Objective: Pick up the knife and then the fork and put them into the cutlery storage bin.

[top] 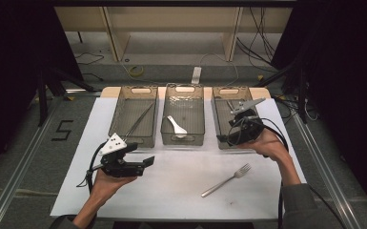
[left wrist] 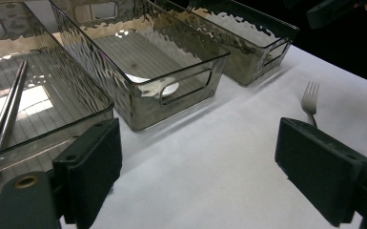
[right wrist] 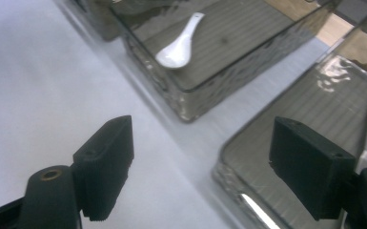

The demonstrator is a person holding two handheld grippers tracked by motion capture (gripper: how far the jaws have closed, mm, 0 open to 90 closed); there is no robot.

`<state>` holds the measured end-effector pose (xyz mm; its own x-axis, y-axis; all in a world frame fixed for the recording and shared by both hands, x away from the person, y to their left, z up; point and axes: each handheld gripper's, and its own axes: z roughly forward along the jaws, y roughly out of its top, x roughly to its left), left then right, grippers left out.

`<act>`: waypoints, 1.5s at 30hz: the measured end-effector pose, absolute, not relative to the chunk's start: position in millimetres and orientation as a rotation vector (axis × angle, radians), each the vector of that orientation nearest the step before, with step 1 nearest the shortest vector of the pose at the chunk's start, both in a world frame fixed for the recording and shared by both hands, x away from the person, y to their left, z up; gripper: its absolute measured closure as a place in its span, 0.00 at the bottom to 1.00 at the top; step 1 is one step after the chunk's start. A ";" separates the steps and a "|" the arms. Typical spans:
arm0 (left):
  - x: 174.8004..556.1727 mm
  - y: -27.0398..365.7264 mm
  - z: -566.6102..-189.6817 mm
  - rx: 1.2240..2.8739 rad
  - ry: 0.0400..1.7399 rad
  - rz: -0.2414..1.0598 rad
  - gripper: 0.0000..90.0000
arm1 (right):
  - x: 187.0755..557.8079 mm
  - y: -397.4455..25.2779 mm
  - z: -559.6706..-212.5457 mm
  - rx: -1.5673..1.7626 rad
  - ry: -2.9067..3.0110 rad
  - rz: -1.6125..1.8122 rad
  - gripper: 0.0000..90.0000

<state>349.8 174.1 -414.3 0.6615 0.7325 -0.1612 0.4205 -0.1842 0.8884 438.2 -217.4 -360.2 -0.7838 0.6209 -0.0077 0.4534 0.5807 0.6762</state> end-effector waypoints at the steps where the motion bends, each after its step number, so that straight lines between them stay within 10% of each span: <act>1: 349.7 174.1 -414.1 1.814 0.918 0.366 0.17 | 434.6 -216.2 -361.6 0.881 2.574 1.012 0.27; 45: 348.9 174.1 -413.7 1.817 0.912 0.370 0.17 | 382.2 -191.7 -431.0 0.565 2.939 0.486 0.36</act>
<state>348.9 174.1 -413.7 0.6652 0.7303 -0.1555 0.4151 -0.1886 0.8900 382.2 -191.7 -431.0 -0.9248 0.3776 -0.0470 0.3424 0.8796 0.3302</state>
